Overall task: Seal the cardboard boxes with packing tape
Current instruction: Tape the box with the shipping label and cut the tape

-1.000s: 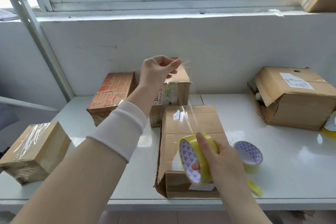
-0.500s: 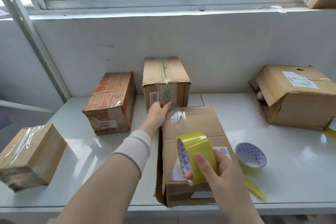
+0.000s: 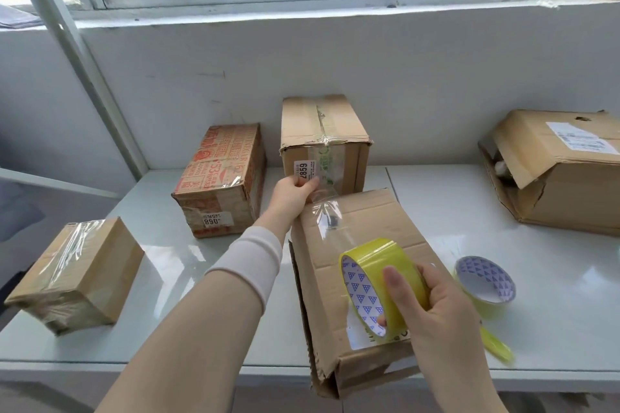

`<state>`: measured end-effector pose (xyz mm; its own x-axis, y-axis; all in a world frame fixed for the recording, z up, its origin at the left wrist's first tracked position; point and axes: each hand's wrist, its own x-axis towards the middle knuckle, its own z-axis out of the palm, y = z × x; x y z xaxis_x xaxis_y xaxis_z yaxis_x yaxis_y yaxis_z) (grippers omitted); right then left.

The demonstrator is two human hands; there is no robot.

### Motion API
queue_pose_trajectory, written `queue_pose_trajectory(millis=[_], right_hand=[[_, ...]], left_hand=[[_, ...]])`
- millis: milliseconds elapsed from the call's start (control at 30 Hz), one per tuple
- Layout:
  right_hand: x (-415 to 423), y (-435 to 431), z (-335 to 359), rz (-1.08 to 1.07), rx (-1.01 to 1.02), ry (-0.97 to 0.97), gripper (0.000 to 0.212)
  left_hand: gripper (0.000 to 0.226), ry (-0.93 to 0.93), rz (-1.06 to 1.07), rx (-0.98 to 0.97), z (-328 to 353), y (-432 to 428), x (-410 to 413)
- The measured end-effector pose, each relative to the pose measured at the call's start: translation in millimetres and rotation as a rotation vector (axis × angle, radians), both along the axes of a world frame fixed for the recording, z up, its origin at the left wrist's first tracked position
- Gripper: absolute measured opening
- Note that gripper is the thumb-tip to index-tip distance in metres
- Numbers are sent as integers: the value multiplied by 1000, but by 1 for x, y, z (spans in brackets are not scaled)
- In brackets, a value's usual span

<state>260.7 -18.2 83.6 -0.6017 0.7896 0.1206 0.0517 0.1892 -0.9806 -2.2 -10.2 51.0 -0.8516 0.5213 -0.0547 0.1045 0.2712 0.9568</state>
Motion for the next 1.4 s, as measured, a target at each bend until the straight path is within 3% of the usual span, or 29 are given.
queue_pose_trajectory(millis=[367, 467, 567, 700, 800, 900, 967, 1100, 1267, 1400], right_hand=[[-6, -1, 0, 19, 24, -41, 49], [-6, -2, -1, 32, 11, -31, 48], [-5, -3, -4, 40, -10, -24, 49], [-6, -2, -5, 38, -15, -17, 50], [-5, -1, -5, 55, -25, -19, 49], [-4, -2, -5, 50, 5, -23, 52], [-5, -1, -6, 44, 16, -21, 53], [-3, 0, -9, 83, 49, -22, 59], [20, 4, -22, 308, -19, -30, 55], [15, 3, -23, 298, 32, -38, 36]], left_hand=[[15, -255, 11, -53, -14, -1, -7], [29, -301, -7, -226, -15, -3, -12], [27, -389, -135, -439, -7, -7, -17], [30, -438, -190, -509, -4, -11, -19], [27, -316, -156, -479, -2, -9, -16], [20, 204, -56, -344, -2, -5, -10], [25, 346, -31, -229, 4, -10, 7], [31, 307, -85, -224, -6, -14, 19], [29, 151, -25, -146, -18, -15, 17], [30, 114, 11, -146, -16, -13, 18]])
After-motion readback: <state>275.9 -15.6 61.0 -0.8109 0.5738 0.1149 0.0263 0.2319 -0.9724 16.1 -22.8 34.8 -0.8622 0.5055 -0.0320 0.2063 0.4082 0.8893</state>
